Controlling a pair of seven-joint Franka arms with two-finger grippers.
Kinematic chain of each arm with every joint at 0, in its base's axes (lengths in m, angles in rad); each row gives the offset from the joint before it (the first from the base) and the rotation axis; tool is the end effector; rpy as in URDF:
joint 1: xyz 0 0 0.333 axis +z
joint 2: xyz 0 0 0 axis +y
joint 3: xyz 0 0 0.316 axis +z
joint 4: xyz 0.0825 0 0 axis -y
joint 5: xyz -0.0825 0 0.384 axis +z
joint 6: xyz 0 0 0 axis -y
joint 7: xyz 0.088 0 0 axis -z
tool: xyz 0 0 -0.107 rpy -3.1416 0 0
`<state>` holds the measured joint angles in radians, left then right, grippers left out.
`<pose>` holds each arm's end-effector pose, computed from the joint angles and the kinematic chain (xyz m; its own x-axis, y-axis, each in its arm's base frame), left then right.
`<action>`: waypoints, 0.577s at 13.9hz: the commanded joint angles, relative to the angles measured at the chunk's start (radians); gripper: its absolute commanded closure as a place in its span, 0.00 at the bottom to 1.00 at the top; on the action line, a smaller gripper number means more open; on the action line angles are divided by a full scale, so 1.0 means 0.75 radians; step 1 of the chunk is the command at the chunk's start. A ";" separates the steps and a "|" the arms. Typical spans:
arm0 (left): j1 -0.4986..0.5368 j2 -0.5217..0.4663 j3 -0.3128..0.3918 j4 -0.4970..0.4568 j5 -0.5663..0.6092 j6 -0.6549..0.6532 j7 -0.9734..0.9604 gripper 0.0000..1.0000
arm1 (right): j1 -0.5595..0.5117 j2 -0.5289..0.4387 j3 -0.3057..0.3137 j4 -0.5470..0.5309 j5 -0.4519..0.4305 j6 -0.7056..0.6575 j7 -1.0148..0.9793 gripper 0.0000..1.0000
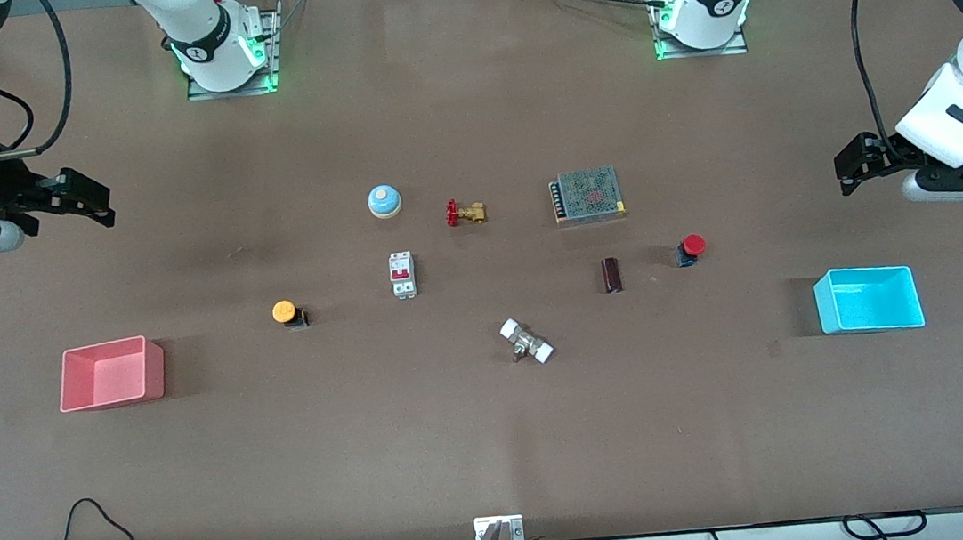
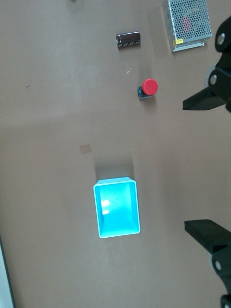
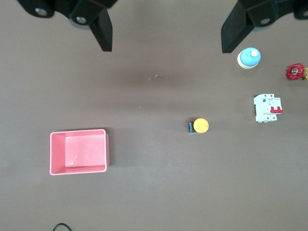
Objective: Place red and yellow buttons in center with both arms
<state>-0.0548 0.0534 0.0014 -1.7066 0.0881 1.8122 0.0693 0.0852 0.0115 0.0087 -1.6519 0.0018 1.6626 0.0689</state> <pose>0.5850 -0.0240 0.5510 0.9887 -0.1429 0.0452 -0.1385 -0.9863 -0.0898 0.5615 0.0530 0.5876 0.9997 0.0248 -0.0009 0.0248 -0.9997 -0.0018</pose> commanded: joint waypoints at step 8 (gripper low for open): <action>-0.009 -0.012 0.012 -0.003 -0.042 -0.021 0.028 0.00 | 0.103 0.017 -0.095 0.002 -0.017 0.002 -0.018 0.00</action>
<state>-0.0549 0.0534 0.0014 -1.7066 0.0737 1.8063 0.0693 0.1510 0.0255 -0.0562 -1.6521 0.0005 1.6636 0.0650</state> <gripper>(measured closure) 0.000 0.000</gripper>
